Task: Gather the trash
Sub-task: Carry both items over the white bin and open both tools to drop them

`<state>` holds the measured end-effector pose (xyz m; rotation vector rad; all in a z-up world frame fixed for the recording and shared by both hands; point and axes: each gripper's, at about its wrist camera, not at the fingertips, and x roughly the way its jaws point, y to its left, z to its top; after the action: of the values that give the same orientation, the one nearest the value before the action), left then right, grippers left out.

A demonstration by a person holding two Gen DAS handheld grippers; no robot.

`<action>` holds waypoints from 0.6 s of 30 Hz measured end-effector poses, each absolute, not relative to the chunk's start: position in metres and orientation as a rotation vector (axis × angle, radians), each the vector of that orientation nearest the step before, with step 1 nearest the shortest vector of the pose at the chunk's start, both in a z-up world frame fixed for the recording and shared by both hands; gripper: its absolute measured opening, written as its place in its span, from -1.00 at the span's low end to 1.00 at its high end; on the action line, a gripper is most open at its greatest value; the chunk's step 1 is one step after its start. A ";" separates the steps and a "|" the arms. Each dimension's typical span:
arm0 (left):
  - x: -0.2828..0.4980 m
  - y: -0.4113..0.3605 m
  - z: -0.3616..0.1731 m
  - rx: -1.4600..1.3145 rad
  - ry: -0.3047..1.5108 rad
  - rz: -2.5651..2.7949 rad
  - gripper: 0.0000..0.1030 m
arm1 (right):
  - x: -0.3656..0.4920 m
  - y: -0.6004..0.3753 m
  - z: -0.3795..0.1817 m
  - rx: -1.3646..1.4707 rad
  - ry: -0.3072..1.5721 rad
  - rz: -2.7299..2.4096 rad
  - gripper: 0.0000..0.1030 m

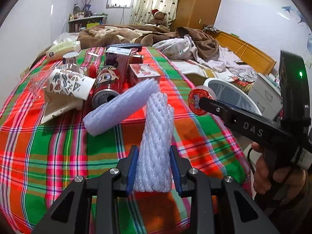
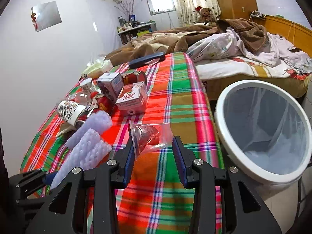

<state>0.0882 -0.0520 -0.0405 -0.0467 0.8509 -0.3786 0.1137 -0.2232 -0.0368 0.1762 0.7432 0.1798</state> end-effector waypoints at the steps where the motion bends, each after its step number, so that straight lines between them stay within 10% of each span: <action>1: 0.089 -0.054 -0.038 -0.047 0.848 -0.386 -0.37 | 0.113 -0.226 -0.035 0.180 0.737 0.177 -0.24; 18: 0.123 -0.135 0.014 0.013 0.749 -0.533 -0.37 | 0.103 -0.298 -0.003 0.207 0.636 0.015 -0.24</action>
<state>0.1229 -0.1347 0.0136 0.0133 0.7494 -0.5331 0.1029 -0.2978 -0.0033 0.2075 0.6361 0.0149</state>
